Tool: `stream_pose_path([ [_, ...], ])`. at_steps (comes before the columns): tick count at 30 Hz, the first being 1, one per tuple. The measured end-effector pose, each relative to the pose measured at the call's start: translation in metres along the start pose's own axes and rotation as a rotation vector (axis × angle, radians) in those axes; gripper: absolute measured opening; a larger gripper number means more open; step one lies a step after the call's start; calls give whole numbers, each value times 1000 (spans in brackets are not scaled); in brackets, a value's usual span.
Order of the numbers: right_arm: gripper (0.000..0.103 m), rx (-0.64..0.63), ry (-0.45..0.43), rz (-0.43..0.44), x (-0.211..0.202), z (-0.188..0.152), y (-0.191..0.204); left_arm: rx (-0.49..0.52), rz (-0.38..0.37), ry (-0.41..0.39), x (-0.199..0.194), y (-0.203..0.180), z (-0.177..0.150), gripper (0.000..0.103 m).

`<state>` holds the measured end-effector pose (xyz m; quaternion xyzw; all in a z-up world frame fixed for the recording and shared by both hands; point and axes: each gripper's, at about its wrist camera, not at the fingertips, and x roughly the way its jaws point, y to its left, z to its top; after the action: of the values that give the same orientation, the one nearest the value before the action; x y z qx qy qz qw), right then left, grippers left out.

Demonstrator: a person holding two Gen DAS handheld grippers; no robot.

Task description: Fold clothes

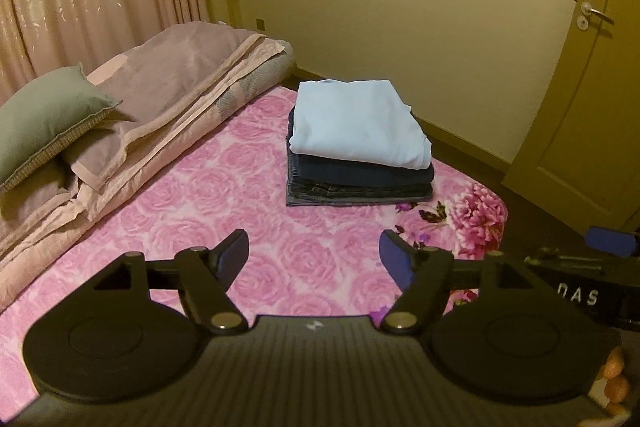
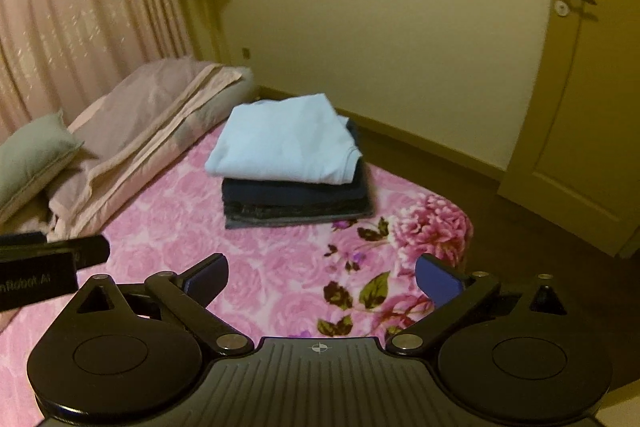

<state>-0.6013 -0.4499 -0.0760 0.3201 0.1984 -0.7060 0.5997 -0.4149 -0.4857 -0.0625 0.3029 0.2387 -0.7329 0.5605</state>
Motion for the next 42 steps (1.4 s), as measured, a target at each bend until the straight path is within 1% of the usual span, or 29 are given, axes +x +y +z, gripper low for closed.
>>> stream_pose_path([
  [3, 102, 17, -14, -6, -2, 3, -2, 6, -11, -8, -2, 0, -2, 69],
  [5, 102, 29, -15, 11, -2, 3, -4, 4, -16, -5, 0, 1, -1, 69],
  [9, 102, 46, 23, 34, 6, 5, -9, 0, -17, 11, 8, 1, -2, 69],
  [16, 102, 29, 84, -4, 25, 4, -8, 11, -17, 59, 31, -2, -6, 69],
  [21, 102, 14, 128, -15, 42, 3, -7, 12, -18, 95, 50, -5, -4, 69],
  [31, 102, -3, 211, -24, 82, 15, -11, 10, -13, 147, 89, -7, 10, 69],
  [42, 102, -24, 266, -10, 127, 37, -18, -3, 0, 189, 133, -14, 33, 69],
])
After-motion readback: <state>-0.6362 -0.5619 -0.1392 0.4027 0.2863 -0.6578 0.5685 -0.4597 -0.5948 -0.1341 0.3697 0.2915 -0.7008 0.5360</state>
